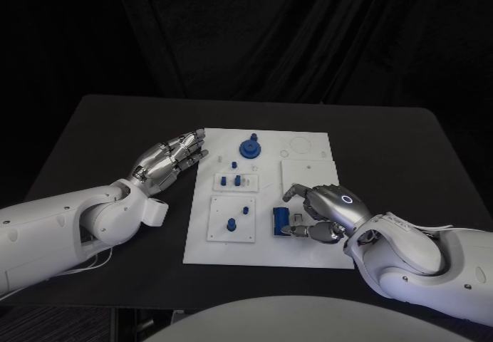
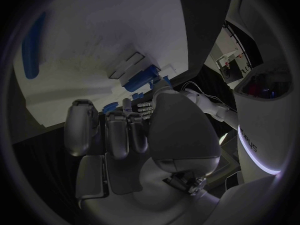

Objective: Assemble the parts on the task board

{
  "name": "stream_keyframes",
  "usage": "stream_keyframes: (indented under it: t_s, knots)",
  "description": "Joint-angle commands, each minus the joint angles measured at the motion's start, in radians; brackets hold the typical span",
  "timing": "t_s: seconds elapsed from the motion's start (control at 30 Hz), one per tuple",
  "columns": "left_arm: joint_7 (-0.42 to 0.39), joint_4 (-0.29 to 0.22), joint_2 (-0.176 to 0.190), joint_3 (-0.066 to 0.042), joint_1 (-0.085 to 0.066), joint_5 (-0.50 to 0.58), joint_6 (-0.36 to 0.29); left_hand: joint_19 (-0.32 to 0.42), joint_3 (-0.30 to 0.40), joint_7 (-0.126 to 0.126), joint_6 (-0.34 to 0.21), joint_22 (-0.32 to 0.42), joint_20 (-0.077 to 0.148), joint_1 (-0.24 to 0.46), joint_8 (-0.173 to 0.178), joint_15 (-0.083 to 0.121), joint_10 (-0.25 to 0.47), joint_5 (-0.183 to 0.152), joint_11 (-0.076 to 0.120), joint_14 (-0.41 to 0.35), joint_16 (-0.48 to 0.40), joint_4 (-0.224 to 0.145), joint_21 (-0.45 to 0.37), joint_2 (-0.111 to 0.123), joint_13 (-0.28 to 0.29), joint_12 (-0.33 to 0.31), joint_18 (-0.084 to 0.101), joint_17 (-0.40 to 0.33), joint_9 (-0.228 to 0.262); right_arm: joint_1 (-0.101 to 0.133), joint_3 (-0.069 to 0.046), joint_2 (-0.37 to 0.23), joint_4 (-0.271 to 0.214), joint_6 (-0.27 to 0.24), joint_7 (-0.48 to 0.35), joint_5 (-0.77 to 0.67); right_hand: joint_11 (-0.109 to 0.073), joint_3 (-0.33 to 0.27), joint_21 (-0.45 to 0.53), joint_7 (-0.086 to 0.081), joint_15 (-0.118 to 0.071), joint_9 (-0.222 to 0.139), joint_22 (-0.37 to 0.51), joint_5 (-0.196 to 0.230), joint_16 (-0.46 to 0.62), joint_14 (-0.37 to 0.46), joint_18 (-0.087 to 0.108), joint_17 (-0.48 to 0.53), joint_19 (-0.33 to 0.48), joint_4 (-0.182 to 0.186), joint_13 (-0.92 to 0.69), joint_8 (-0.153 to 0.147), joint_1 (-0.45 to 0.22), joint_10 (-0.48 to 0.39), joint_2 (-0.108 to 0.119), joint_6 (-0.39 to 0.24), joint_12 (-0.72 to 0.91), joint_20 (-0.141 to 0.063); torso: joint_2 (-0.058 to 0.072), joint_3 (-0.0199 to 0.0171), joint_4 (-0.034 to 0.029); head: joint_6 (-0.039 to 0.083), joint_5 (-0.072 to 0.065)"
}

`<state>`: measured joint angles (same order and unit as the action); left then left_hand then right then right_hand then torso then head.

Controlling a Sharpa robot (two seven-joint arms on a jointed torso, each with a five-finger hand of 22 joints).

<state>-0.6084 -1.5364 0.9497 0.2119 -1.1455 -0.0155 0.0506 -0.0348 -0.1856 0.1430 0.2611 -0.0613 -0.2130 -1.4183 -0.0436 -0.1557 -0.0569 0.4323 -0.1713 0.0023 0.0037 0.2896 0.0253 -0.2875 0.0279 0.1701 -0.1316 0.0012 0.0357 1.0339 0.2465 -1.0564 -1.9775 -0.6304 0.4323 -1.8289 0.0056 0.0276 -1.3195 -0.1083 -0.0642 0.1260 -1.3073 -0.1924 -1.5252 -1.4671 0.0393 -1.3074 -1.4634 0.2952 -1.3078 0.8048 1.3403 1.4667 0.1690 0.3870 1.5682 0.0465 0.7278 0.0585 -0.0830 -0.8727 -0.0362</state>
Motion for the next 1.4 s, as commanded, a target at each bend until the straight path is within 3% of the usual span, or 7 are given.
stream_keyframes:
  t_s: [0.03,0.47,0.6,0.67,0.77,0.93,1.4]
  knots:
    - [-0.010,-0.003,0.001,-0.001,0.002,0.004,0.013,0.001,0.005,0.045,0.008,-0.001,-0.004,-0.004,-0.003,-0.005,-0.004,0.002,-0.003,-0.002,-0.003,0.001,0.006,-0.004,0.001,0.007,0.005,-0.001,0.001,-0.002,0.001,-0.019,-0.022,-0.078,-0.025,0.001,0.004,-0.009,-0.009,0.001,0.008,0.001,-0.193,0.006,-0.006,-0.088,0.015,-0.191,-0.012,0.000,-0.263,0.008,-0.011,0.104,-0.011,0.007,0.003,0.007,0.000,-0.0003,0.0007,0.000,0.001]
    - [-0.014,-0.006,0.005,-0.001,0.002,0.004,0.002,0.001,0.006,0.045,0.008,-0.001,-0.004,-0.005,-0.004,-0.006,-0.004,0.003,-0.003,-0.002,-0.003,0.001,0.006,-0.004,0.001,0.008,0.005,-0.001,0.001,0.130,0.001,-0.150,-0.099,-0.142,-0.042,0.251,0.005,-0.058,-0.040,-0.001,0.009,-0.004,-0.201,0.084,-0.017,-0.092,0.008,-0.209,-0.026,0.004,-0.263,0.044,-0.195,0.104,0.034,0.016,0.003,0.007,0.000,0.0000,0.0005,0.000,-0.017]
    - [-0.022,-0.008,0.004,-0.001,0.002,0.004,-0.006,0.000,0.006,0.044,0.012,-0.002,-0.004,-0.005,-0.005,-0.006,-0.007,0.003,-0.003,-0.001,-0.003,0.000,0.007,-0.003,0.002,0.013,0.005,-0.001,0.001,0.177,0.001,-0.194,-0.105,-0.082,0.005,0.281,0.002,-0.039,-0.062,0.004,0.008,0.003,-0.207,0.057,-0.024,-0.095,0.004,-0.222,-0.035,0.002,-0.263,0.072,-0.217,0.104,0.000,0.050,0.003,0.007,-0.002,0.0009,-0.0007,0.000,-0.023]
    - [-0.033,-0.010,0.005,-0.001,0.002,0.004,-0.014,-0.002,0.007,0.043,0.015,-0.003,-0.004,-0.006,-0.006,-0.006,-0.010,0.004,-0.003,0.000,-0.003,0.000,0.008,-0.003,0.003,0.017,0.005,0.000,0.002,0.194,0.001,-0.217,-0.105,0.012,0.064,0.290,-0.018,0.013,-0.113,0.027,0.001,0.030,-0.222,-0.258,-0.036,-0.100,-0.006,-0.245,-0.054,0.008,-0.263,0.131,-0.155,0.104,-0.039,0.145,0.003,-0.010,-0.002,0.0016,-0.0013,0.000,-0.028]
    - [-0.054,-0.014,0.005,-0.001,0.002,0.003,-0.029,-0.006,0.006,0.044,0.031,-0.008,-0.004,-0.009,-0.011,-0.005,-0.022,0.005,0.001,0.003,-0.001,0.001,0.011,-0.002,0.005,0.030,0.004,0.001,0.004,0.206,0.001,-0.235,-0.101,0.159,0.155,0.297,-0.018,0.039,-0.136,0.031,-0.012,0.036,-0.228,-0.480,-0.036,-0.100,-0.012,-0.243,-0.062,-0.005,-0.263,0.129,-0.137,0.104,-0.045,0.185,0.003,-0.013,-0.004,0.0030,0.0007,0.000,-0.037]
    - [-0.081,-0.018,0.007,-0.001,0.002,-0.015,-0.046,-0.013,0.006,0.043,0.063,-0.015,0.000,-0.019,-0.021,-0.001,-0.043,0.026,0.005,0.010,0.002,0.000,0.018,0.000,0.007,0.051,0.004,0.003,0.006,0.208,0.002,-0.244,-0.095,0.309,0.266,0.285,-0.018,0.042,-0.177,0.035,-0.010,0.048,-0.239,-0.389,-0.033,-0.099,-0.021,-0.237,-0.078,-0.002,-0.263,0.114,-0.151,0.104,-0.052,0.238,0.003,-0.011,-0.006,0.0068,-0.0055,0.000,-0.071]
    - [-0.080,-0.008,0.001,-0.001,0.002,-0.037,-0.038,-0.013,0.008,0.046,0.066,-0.014,-0.002,-0.028,-0.021,-0.004,-0.047,0.036,0.001,0.010,0.002,-0.002,0.018,-0.001,0.007,0.052,0.005,0.003,0.006,0.157,0.003,-0.236,-0.102,0.373,0.332,0.110,-0.019,0.040,-0.210,0.051,-0.023,0.077,-0.249,-0.361,-0.037,-0.100,-0.028,-0.243,-0.089,-0.001,-0.263,0.069,-0.198,0.104,-0.058,0.345,0.003,-0.022,-0.001,0.0029,0.0000,0.000,-0.117]
